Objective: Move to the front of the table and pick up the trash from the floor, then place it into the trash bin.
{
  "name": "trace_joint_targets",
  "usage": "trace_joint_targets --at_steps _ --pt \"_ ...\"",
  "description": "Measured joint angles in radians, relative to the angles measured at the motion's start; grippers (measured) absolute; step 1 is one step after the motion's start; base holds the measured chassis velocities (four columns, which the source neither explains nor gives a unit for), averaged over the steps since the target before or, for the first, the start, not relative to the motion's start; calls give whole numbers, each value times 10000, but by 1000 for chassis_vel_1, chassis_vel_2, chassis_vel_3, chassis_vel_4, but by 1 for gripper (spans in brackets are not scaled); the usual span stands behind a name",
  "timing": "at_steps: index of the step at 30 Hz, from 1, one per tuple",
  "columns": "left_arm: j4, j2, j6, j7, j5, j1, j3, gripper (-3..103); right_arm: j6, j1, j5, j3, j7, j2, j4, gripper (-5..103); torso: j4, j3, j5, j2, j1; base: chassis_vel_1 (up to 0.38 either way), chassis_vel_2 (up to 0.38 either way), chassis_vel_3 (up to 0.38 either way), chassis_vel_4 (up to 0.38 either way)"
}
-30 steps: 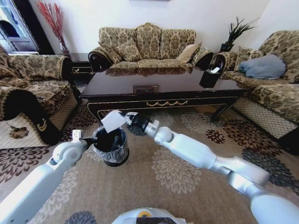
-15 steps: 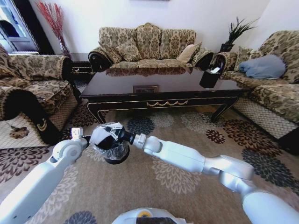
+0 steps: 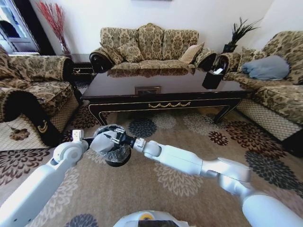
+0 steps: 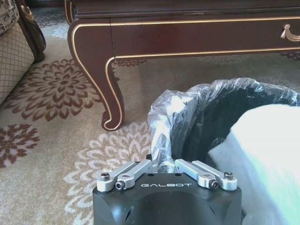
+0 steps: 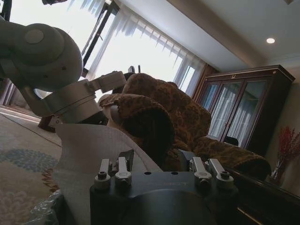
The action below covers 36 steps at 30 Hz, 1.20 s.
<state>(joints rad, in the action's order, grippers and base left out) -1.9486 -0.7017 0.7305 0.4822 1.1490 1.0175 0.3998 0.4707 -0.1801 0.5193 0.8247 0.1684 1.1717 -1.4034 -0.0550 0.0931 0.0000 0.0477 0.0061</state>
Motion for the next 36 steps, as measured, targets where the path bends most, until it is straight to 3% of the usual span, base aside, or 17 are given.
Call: trace_joint_targets --at_steps 4,6,9,13,22,26,31,36 --pt "15 -6 0 -8 -14 2 -4 3 186 69 -91 -470 1390 -404 298 70 -1 0 0 0 0 0 0 0 0" --pt "15 -6 0 -9 -18 2 -5 3 208 78 -92 -575 1601 -503 326 70 -2 0 0 0 0 0 0 0 0" --pt "29 -2 0 -14 -22 4 -5 3 235 87 -66 -929 1936 -872 342 86 -3 0 1 0 -1 0 0 0 0" --pt "31 7 0 -19 -27 7 -14 3 303 141 -297 -1220 2234 -1018 442 99 -2 0 2 0 -1 0 0 0 0" --pt "-14 78 0 -26 -21 11 -1 3 549 233 -637 -1370 2476 -996 819 100 -1 0 1 0 -1 0 0 0 0" --pt "-46 103 0 -28 -11 52 37 3 383 234 -95 -1352 2182 -953 611 100 -1 0 1 0 -1 0 0 0 0" --pt "-61 39 0 -29 -41 84 33 3 -158 355 1501 -1009 1282 -785 -29 100 0 0 -1 0 -2 0 0 0 0" --pt "-98 35 0 -30 -53 143 78 3 -237 358 1440 -991 1019 -767 -18 100 2 1 -1 0 -1 0 0 0 0"
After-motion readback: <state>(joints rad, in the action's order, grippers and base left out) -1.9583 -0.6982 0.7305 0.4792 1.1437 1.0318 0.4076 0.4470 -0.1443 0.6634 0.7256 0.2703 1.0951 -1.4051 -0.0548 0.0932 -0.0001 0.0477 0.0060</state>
